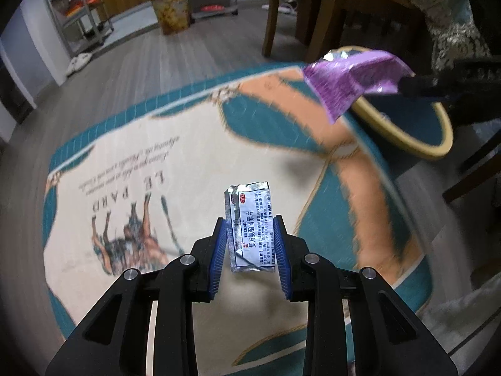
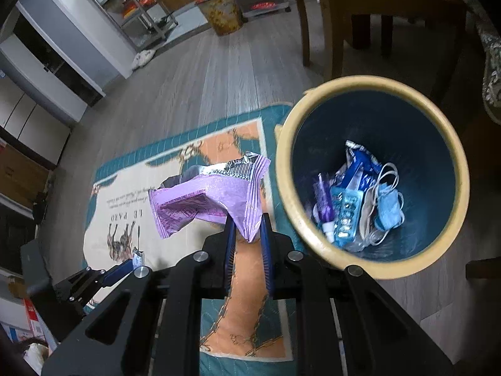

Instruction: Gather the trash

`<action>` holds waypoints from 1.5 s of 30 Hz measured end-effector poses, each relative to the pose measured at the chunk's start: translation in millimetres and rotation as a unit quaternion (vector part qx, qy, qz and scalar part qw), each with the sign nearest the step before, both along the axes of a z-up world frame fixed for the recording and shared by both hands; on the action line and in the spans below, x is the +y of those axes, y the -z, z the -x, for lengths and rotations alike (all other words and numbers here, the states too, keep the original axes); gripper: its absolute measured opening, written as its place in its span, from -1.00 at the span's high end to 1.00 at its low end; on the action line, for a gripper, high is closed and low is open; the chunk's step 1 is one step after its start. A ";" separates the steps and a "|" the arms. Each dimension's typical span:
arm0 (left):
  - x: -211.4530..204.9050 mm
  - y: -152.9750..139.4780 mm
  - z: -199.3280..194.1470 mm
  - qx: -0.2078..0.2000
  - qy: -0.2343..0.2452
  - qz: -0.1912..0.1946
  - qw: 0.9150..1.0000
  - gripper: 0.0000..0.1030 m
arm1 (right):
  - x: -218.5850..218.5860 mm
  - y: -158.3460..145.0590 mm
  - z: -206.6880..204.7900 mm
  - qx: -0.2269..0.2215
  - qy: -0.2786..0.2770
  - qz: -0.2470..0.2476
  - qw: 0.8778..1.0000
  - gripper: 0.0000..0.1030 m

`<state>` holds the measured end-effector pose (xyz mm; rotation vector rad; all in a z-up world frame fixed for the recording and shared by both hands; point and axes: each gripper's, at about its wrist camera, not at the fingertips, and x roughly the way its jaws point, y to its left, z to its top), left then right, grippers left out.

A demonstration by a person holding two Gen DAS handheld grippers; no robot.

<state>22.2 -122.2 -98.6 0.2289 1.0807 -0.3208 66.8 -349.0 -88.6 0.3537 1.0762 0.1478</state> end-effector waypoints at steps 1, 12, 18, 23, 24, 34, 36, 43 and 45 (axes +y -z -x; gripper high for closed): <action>-5.3 -4.7 -1.9 -0.005 0.002 0.003 1.000 0.38 | -3.9 -3.0 -0.6 -0.006 0.001 0.001 1.000 0.71; -75.9 -47.2 -20.1 -0.050 0.051 0.069 0.995 0.39 | -71.9 -39.9 -4.2 -0.071 0.056 0.007 0.996 0.71; -120.1 -36.2 -26.4 -0.045 0.089 0.070 0.993 0.38 | -122.1 -24.0 -3.3 -0.063 0.108 0.039 0.991 0.71; -151.4 -21.8 -41.6 -0.040 0.108 0.078 0.990 0.38 | -145.4 2.0 -4.6 -0.031 0.134 0.039 0.990 0.71; -156.6 -19.9 -44.8 -0.041 0.111 0.079 0.990 0.38 | -148.8 5.1 -4.5 -0.029 0.139 0.041 0.989 0.71; -190.2 -6.1 -67.2 -0.039 0.143 0.103 0.984 0.38 | -167.4 23.8 -7.7 -0.013 0.168 0.051 0.984 0.70; -191.3 -7.1 -68.9 -0.045 0.149 0.105 0.982 0.38 | -166.8 23.8 -9.9 -0.016 0.171 0.051 0.984 0.70; -179.9 -16.0 -70.8 -0.059 0.129 0.097 0.985 -0.17 | -158.4 17.9 -9.3 -0.030 0.169 0.060 0.983 -0.01; -171.1 -22.2 -69.7 -0.061 0.123 0.100 0.985 -0.24 | -155.1 11.1 -9.1 -0.038 0.166 0.060 0.984 -0.01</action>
